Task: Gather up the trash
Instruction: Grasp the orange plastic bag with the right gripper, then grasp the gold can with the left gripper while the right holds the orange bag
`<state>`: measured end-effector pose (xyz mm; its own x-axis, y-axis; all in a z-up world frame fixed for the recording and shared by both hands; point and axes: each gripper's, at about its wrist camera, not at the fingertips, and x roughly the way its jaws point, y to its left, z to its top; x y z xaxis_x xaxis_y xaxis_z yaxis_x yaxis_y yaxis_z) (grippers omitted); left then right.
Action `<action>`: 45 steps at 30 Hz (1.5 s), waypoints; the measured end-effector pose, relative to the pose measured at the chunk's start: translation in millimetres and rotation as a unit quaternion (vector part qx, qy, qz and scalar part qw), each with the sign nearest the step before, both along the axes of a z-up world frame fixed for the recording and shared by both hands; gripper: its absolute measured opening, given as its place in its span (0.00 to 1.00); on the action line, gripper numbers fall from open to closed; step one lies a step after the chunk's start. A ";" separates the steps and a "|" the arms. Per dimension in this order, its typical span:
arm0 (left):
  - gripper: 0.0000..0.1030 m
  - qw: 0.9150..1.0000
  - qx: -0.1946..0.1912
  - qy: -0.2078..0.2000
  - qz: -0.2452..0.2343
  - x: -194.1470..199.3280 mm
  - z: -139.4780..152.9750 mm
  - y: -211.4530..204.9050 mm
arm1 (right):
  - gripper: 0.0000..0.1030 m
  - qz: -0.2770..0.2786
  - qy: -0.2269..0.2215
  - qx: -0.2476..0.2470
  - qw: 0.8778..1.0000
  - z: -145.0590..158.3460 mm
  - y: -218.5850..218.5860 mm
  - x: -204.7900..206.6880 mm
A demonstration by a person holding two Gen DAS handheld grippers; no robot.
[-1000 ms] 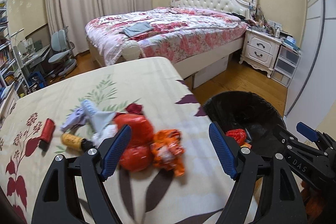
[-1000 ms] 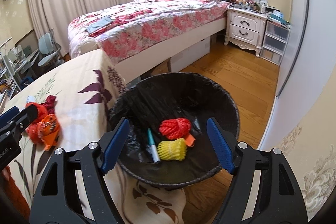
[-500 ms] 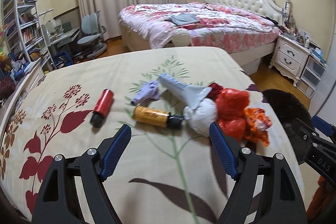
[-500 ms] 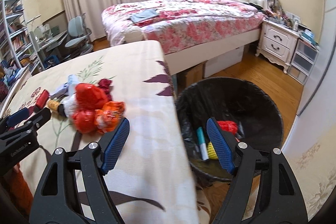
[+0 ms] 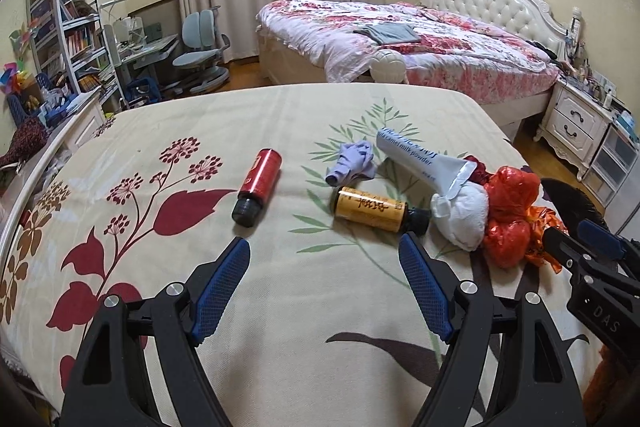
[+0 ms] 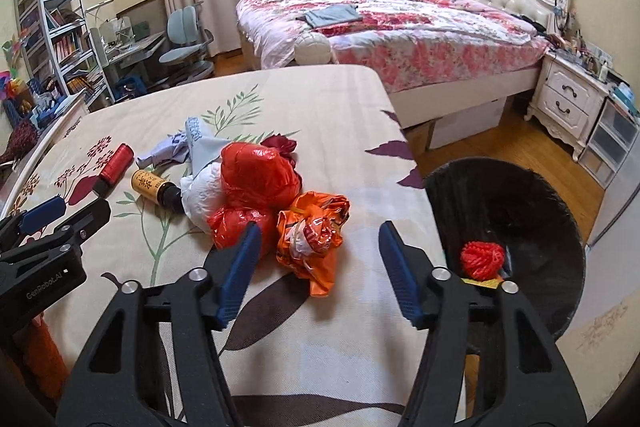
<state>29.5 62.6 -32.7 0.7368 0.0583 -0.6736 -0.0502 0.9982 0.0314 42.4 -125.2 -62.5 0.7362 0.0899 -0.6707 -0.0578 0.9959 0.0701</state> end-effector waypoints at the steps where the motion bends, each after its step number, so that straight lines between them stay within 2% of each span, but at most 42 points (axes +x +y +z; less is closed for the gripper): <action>1: 0.75 1.000 -0.001 0.002 0.001 0.2 -1.2 1.4 | 0.56 -0.002 0.002 0.002 1.000 -1.6 0.0 1.1; 8: 0.75 1.000 -0.004 0.009 0.003 2.5 -6.9 5.1 | 0.54 -0.001 0.015 0.009 1.000 -8.5 0.3 8.8; 10: 0.75 1.000 -0.004 0.013 0.004 3.3 -8.6 4.7 | 0.42 0.003 0.020 0.015 1.000 -10.2 -0.6 11.0; 13: 0.75 1.000 -0.006 0.019 0.004 4.5 -11.2 4.4 | 0.34 0.006 0.028 0.026 0.999 -12.7 -3.2 13.4; 23: 0.75 1.000 -0.013 0.024 0.002 9.8 -12.9 2.9 | 0.33 0.000 0.011 0.029 1.000 -8.2 -8.3 7.5; 33: 0.76 0.999 -0.037 0.031 0.008 30.8 -5.3 -6.0 | 0.33 -0.005 0.011 0.031 0.999 -9.4 -15.5 9.0; 39: 0.76 0.999 -0.011 0.029 0.021 52.1 -4.9 -17.7 | 0.33 -0.009 0.012 0.039 0.999 -10.7 -20.4 11.4; 45: 0.76 0.998 0.007 0.054 0.018 54.2 -19.4 -15.9 | 0.33 -0.008 0.013 0.045 0.999 -12.2 -23.3 10.6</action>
